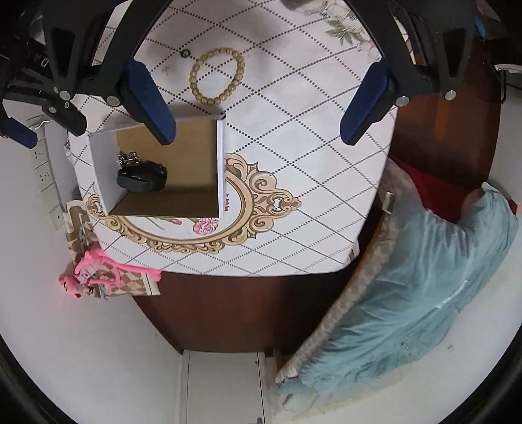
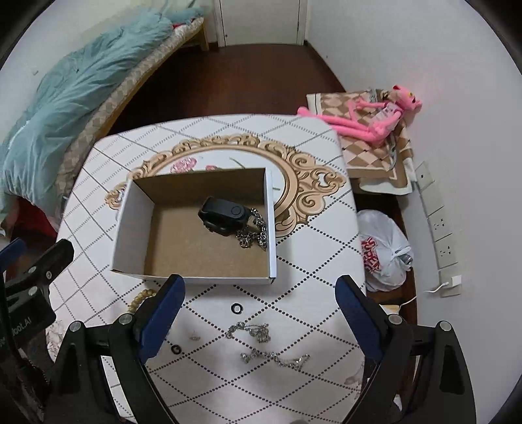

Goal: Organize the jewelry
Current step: 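Lift both open grippers out of the box, then grasp the wooden bead bracelet with the left gripper while the right gripper grasps a silver charm chain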

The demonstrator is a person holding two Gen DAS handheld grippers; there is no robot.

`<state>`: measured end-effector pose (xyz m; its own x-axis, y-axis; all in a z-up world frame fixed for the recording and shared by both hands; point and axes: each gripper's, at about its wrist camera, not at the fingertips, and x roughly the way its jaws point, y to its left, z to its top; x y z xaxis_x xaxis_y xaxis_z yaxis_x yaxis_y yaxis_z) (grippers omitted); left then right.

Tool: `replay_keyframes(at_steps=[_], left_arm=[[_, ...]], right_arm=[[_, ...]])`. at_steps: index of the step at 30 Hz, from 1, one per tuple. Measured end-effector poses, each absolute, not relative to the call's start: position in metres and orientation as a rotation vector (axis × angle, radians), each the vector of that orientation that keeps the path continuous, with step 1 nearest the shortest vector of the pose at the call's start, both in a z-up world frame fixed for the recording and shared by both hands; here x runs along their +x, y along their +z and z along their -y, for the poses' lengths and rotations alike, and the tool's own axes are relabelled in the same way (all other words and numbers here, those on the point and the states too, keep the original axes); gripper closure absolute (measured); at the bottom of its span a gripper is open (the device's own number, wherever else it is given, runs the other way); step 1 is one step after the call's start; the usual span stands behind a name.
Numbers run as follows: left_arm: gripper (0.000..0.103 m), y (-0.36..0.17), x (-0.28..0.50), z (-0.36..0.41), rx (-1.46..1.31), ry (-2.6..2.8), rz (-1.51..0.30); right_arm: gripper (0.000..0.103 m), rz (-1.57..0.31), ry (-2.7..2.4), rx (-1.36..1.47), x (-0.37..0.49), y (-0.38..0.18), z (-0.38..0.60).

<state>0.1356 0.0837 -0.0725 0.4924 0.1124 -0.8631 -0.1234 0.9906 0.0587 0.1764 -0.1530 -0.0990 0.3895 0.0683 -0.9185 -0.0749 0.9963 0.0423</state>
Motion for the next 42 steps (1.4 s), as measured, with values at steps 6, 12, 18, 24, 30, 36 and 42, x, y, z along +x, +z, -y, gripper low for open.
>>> replay_keyframes(at_steps=[6, 12, 18, 24, 30, 36, 42], left_arm=[[0.0, -0.045, 0.11, -0.085, -0.018, 0.134, -0.991], [0.0, -0.031, 0.092, -0.089, -0.028, 0.139, -0.969], [0.0, -0.05, 0.079, -0.099, -0.039, 0.165, -0.975], [0.001, -0.113, 0.082, -0.104, -0.012, 0.163, -1.087], [0.001, -0.176, 0.093, -0.104, -0.022, 0.111, -1.209], [0.017, -0.209, 0.105, -0.095, -0.044, 0.032, -1.276], [0.07, -0.214, 0.11, -0.086, -0.034, 0.008, -1.269]], right_arm=[[0.009, -1.086, 0.075, 0.005, 0.15, -0.063, 0.158], [0.009, -1.04, 0.09, 0.042, 0.129, -0.039, 0.163], [0.008, -1.056, 0.082, 0.094, 0.112, -0.052, 0.17], [0.008, -1.156, 0.033, 0.155, 0.107, -0.115, 0.188], [0.01, -1.252, 0.01, 0.233, 0.104, -0.186, 0.205], [0.025, -1.254, 0.012, 0.231, 0.11, -0.216, 0.201], [0.029, -1.235, 0.04, 0.191, 0.119, -0.223, 0.189]])
